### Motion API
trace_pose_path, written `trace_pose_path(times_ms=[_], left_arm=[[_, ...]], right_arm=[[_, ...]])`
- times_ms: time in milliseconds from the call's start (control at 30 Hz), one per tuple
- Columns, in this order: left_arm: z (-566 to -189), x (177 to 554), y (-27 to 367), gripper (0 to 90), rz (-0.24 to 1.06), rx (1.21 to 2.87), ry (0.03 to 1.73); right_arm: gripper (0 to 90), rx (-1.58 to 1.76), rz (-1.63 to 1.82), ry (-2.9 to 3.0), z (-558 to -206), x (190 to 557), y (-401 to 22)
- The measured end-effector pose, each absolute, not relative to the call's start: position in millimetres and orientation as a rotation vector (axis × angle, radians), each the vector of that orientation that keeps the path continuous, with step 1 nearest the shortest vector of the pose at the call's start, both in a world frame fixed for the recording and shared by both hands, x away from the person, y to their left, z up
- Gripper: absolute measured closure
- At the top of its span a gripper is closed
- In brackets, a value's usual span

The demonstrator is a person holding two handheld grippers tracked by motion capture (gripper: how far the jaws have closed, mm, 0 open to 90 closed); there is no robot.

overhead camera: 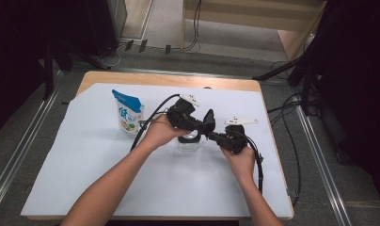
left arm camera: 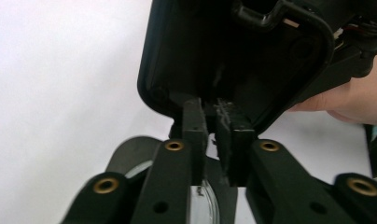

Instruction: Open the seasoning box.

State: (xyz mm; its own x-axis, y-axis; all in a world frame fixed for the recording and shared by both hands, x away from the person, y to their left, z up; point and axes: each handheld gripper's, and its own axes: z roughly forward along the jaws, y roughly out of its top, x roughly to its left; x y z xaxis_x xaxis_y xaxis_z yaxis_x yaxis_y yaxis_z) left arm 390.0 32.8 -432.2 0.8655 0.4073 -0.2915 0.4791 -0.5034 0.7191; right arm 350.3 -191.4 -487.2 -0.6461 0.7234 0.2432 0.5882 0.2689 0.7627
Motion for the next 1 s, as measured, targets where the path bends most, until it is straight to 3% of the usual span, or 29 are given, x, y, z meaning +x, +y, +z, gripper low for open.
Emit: trace_pose_path(times_ms=[233,333,533,700,1000], left_arm=[[-431.0,382.6,53.3,69.1,-0.055,2.169,0.623],[-430.9,378.8,62.2,70.1,-0.079,2.139,0.635],[-434.7,366.6,78.1,70.0,-0.094,2.127,0.627],[-438.9,358.1,90.6,58.9,-0.079,2.122,0.641],[-448.7,348.6,112.9,52.3,-0.052,2.114,0.638]], right_arm=[[81.1,1.24,1.334,2.35,-484.1,343.7,-200.1],[72.9,1.228,1.327,2.35,-483.8,340.1,-202.4],[67.4,1.242,1.36,2.339,-481.0,330.5,-213.1],[62.5,1.235,1.33,2.333,-481.5,320.6,-217.4],[55.9,1.191,1.302,2.355,-490.8,314.8,-220.0]])
